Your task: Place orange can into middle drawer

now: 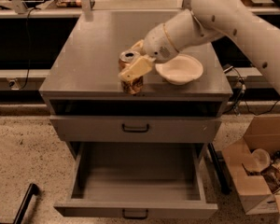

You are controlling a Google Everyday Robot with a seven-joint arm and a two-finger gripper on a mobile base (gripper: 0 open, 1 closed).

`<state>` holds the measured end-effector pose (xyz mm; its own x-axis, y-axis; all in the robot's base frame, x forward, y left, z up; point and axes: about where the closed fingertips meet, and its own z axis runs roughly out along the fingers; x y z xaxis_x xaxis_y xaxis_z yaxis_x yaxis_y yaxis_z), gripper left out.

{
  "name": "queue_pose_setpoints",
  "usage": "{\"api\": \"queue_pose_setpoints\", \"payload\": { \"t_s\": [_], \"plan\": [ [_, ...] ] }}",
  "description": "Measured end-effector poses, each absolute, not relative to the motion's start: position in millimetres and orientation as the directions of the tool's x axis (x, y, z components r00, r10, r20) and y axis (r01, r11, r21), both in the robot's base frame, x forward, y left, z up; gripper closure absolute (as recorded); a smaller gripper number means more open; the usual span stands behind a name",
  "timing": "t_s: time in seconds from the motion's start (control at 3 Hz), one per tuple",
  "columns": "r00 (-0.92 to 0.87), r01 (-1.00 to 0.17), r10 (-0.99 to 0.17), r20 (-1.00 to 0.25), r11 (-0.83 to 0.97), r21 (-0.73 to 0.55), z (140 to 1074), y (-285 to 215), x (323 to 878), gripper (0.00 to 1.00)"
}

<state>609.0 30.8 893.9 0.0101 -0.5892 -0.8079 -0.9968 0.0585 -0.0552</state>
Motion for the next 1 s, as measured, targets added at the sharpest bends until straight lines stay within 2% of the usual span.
{"api": "queue_pose_setpoints", "payload": {
  "t_s": [0.33,0.67,1.0],
  "plan": [
    [0.076,-0.997,-0.641,-0.764,-0.047,-0.06,901,55,589,0.96],
    [0.087,-0.996,-0.658,-0.748,-0.077,-0.049,932,55,536,1.0],
    [0.037,-0.997,-0.69,-0.723,0.02,-0.071,957,7,470,1.0]
  ]
}}
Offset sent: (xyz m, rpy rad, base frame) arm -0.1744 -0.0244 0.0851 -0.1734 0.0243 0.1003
